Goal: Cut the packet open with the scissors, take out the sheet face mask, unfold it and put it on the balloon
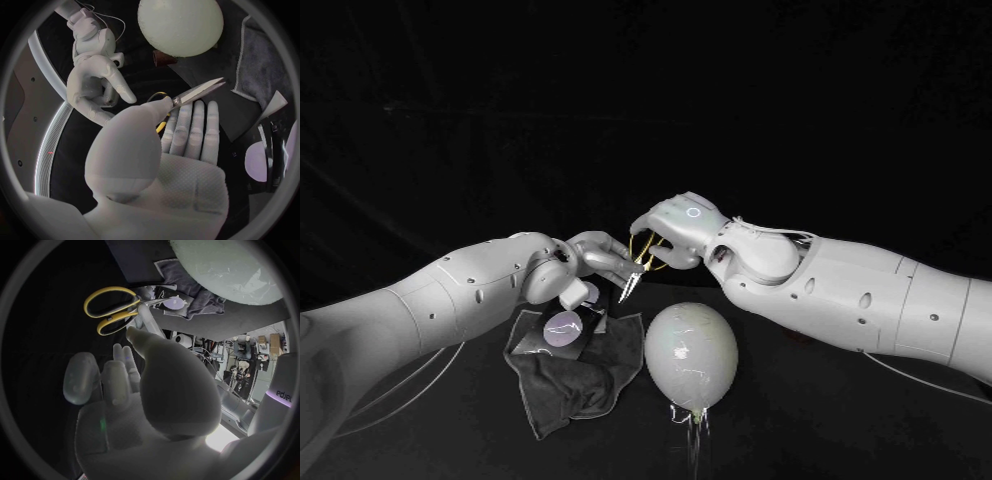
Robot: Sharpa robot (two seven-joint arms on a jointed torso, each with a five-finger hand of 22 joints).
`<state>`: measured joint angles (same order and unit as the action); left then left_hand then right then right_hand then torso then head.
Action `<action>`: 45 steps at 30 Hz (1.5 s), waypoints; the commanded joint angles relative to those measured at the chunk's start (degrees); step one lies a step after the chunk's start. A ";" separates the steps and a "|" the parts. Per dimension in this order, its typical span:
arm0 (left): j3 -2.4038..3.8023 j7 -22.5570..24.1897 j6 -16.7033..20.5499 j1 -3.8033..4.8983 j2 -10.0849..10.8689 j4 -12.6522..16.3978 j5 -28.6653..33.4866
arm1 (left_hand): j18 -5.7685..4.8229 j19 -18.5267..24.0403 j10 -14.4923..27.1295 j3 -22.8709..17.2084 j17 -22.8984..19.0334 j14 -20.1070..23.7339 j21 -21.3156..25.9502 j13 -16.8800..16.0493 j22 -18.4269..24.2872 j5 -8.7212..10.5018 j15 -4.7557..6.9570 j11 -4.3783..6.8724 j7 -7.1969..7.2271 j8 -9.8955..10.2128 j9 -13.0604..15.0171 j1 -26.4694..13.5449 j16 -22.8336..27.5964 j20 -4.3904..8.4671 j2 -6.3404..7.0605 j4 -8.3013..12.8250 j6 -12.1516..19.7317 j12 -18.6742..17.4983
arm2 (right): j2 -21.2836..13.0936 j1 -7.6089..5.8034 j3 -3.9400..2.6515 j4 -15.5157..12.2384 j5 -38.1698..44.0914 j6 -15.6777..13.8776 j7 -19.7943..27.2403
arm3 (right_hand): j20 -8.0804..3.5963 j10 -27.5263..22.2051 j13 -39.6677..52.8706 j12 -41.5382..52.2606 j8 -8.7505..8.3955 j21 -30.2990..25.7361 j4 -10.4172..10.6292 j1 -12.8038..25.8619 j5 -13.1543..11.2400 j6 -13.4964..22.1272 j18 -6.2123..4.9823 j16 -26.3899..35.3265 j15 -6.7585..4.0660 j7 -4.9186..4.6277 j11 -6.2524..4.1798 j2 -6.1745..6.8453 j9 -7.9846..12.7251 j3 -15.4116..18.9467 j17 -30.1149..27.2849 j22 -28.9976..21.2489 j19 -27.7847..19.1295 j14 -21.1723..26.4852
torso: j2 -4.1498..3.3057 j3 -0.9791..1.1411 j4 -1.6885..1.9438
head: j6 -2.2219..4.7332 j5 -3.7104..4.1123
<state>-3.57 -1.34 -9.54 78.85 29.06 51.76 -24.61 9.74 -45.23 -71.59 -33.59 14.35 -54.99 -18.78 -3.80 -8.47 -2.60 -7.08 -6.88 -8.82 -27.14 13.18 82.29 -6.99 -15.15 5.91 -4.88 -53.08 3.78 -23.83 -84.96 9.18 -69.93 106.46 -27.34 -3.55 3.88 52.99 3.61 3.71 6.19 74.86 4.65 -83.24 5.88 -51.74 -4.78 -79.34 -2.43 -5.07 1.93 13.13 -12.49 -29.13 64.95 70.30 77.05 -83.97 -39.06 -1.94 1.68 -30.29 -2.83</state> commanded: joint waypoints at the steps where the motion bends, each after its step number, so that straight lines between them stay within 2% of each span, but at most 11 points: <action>1: 0.07 0.34 -1.51 0.26 0.02 0.53 -1.26 | 0.09 0.14 0.00 -0.04 0.09 -0.10 0.41 0.09 0.09 -0.02 0.09 0.20 -0.04 -0.31 14.58 -0.13 0.31 -0.19 -0.33 0.36 0.52 -0.12 | 0.53 0.20 0.07 0.55 3.23 3.05 -2.01 | -0.33 -0.54 -0.06 -0.19 -0.20 -0.38 -0.38 -0.09 -0.14 0.23 -0.15 -0.04 -0.32 0.20 -0.10 0.04 0.06 -0.12 -0.08 -0.09 -0.33 -1.95 | -0.36 0.07 0.01 | 0.09 0.06; 4: 0.07 0.57 -1.69 0.33 0.16 0.87 -1.25 | 0.11 0.22 0.03 -0.08 0.12 -0.09 0.55 0.10 0.18 -0.02 0.10 0.22 -0.05 -0.42 14.76 -0.11 0.32 -0.26 -0.40 0.56 0.65 -0.13 | 0.89 0.36 0.14 1.00 3.56 4.54 -2.54 | -0.54 -1.01 -0.02 -0.08 -0.34 -0.40 -1.14 -0.58 1.33 0.39 -0.14 -0.03 -0.48 0.27 -0.25 -0.09 0.09 -0.62 -0.07 0.05 -0.31 -1.97 | -0.52 0.06 -0.01 | 0.20 0.06; 8: 0.07 0.68 -1.58 0.41 0.37 1.14 -1.23 | 0.10 0.35 0.05 -0.11 0.14 -0.08 0.72 0.10 0.27 -0.02 0.10 0.21 -0.08 -0.52 14.91 -0.14 0.33 -0.35 -0.44 0.69 0.75 -0.13 | 0.84 0.46 0.22 1.53 3.78 6.91 -3.06 | -0.66 -1.96 -0.03 -0.12 -0.62 -0.65 -1.40 -0.21 0.51 0.83 -0.19 0.09 -0.75 0.68 -0.66 0.06 0.17 -0.32 -0.32 -0.07 -0.47 -1.93 | -0.77 0.00 0.09 | 0.24 0.11; 12: 0.07 0.61 -1.37 0.51 0.61 1.27 -1.26 | 0.10 0.35 0.05 -0.11 0.14 -0.08 0.72 0.10 0.27 -0.02 0.10 0.21 -0.08 -0.52 14.91 -0.14 0.33 -0.35 -0.44 0.69 0.75 -0.13 | 0.20 0.49 0.27 1.64 3.86 8.35 -3.24 | -0.71 -1.73 0.06 0.11 -0.57 -0.61 -1.42 0.11 -0.11 0.70 -0.15 0.09 -0.76 0.64 -0.61 0.04 0.13 0.01 -0.32 0.11 -0.39 -1.95 | -0.87 0.05 -0.10 | 0.11 -0.07; 16: 0.07 0.51 -1.34 0.56 0.82 1.33 -1.41 | 0.11 0.40 0.05 -0.14 0.16 -0.09 0.80 0.10 0.32 -0.02 0.10 0.22 -0.10 -0.57 15.01 -0.17 0.33 -0.40 -0.48 0.76 0.81 -0.13 | -0.52 0.49 0.29 1.18 3.88 8.23 -3.24 | -0.73 -0.80 0.18 0.49 -0.44 -0.71 -1.47 0.43 -0.26 0.37 -0.14 0.11 -0.61 0.38 -0.35 -0.01 0.04 0.26 -0.40 0.17 -0.39 -1.96 | -0.95 0.07 -0.15 | 0.10 -0.21; 17: 0.07 0.48 -1.37 0.57 0.95 1.38 -1.49 | 0.11 0.40 0.05 -0.14 0.16 -0.09 0.81 0.10 0.33 -0.02 0.10 0.22 -0.11 -0.58 15.02 -0.17 0.33 -0.40 -0.49 0.76 0.82 -0.13 | -0.74 0.48 0.30 0.89 3.89 8.13 -3.26 | -0.72 -0.74 0.18 0.49 -0.45 -1.08 -1.48 0.52 -0.27 0.38 -0.25 0.25 -0.56 0.33 -0.28 0.07 0.04 0.36 -0.71 -0.24 -0.69 -1.91 | -0.95 0.15 -0.20 | 0.04 -0.28; 20: 0.06 0.43 -1.40 0.60 1.17 1.50 -1.60 | 0.12 0.41 0.05 -0.15 0.17 -0.09 0.85 0.09 0.35 -0.02 0.10 0.21 -0.15 -0.61 15.07 -0.21 0.33 -0.42 -0.53 0.78 0.86 -0.13 | -1.05 0.45 0.30 0.43 3.89 8.11 -3.34 | -0.71 -0.76 0.17 0.46 -0.48 -1.29 -1.51 0.57 -0.28 0.42 -0.30 0.29 -0.49 0.37 -0.32 0.16 0.05 0.46 -0.78 -0.46 -0.86 -1.89 | -1.11 0.20 -0.38 | 0.00 -0.35; 26: 0.05 0.48 -1.42 0.67 1.66 2.26 -1.76 | 0.12 0.41 0.05 -0.15 0.17 -0.09 0.85 0.09 0.35 -0.02 0.10 0.21 -0.15 -0.61 15.07 -0.21 0.33 -0.42 -0.53 0.78 0.86 -0.13 | -1.08 0.41 0.31 0.20 3.90 8.88 -3.84 | -0.68 -0.78 0.15 0.41 -0.50 -1.46 -1.48 0.69 -0.48 0.44 -0.34 0.30 -0.45 0.38 -0.34 0.17 0.05 0.61 -0.80 -0.61 -0.99 -1.89 | -1.42 0.29 -0.37 | -0.02 -0.23; 36: 0.06 0.58 -0.88 1.01 2.33 5.33 -1.34 | 0.18 0.39 -0.07 -0.13 0.27 -0.26 0.99 0.07 0.45 -0.02 0.13 0.23 -0.21 -0.82 15.39 -0.40 0.24 -0.53 -0.66 0.91 1.04 -0.07 | 0.43 0.39 0.33 1.47 3.90 9.65 -3.98 | -0.58 -0.69 0.13 0.33 -0.51 -1.97 -1.36 1.00 -2.27 0.31 -0.42 0.56 -0.40 0.42 -0.35 -0.33 0.01 1.14 -1.32 -0.87 -1.24 -1.83 | -1.89 0.24 -0.63 | 0.24 -0.06; 45: 0.08 1.18 0.52 1.12 2.25 7.03 -0.33 | 0.37 0.12 -0.38 -0.09 0.47 -0.69 1.06 0.01 0.54 -0.02 0.25 0.32 -0.28 -1.23 15.98 -0.65 0.00 -0.61 -0.91 1.16 1.37 0.04 | 1.47 0.44 0.42 2.47 3.36 11.07 -3.04 | -0.56 -0.54 0.13 0.34 -0.47 -2.51 -1.32 0.97 -2.45 0.18 -0.56 0.76 -0.43 0.54 -0.49 -0.73 -0.02 0.99 -1.73 -1.39 -1.61 -1.75 | -1.95 0.29 -0.50 | 0.21 0.23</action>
<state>-3.59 -1.42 -9.72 79.78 31.58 58.33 -26.22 9.26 -45.03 -71.82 -33.69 14.75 -55.31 -18.09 -3.70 -8.01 -2.23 -6.76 -6.68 -9.12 -28.16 16.17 81.70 -6.99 -15.36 5.43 -4.16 -51.96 3.72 -22.57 -84.50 9.60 -67.58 109.32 -18.07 -6.95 3.30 52.01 3.76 3.93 5.85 72.55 3.39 -82.55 3.63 -51.27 -4.78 -78.89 -2.88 -4.59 1.55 12.89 -12.45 -28.28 63.23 68.91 76.00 -84.02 -40.97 -1.67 1.12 -30.05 -2.64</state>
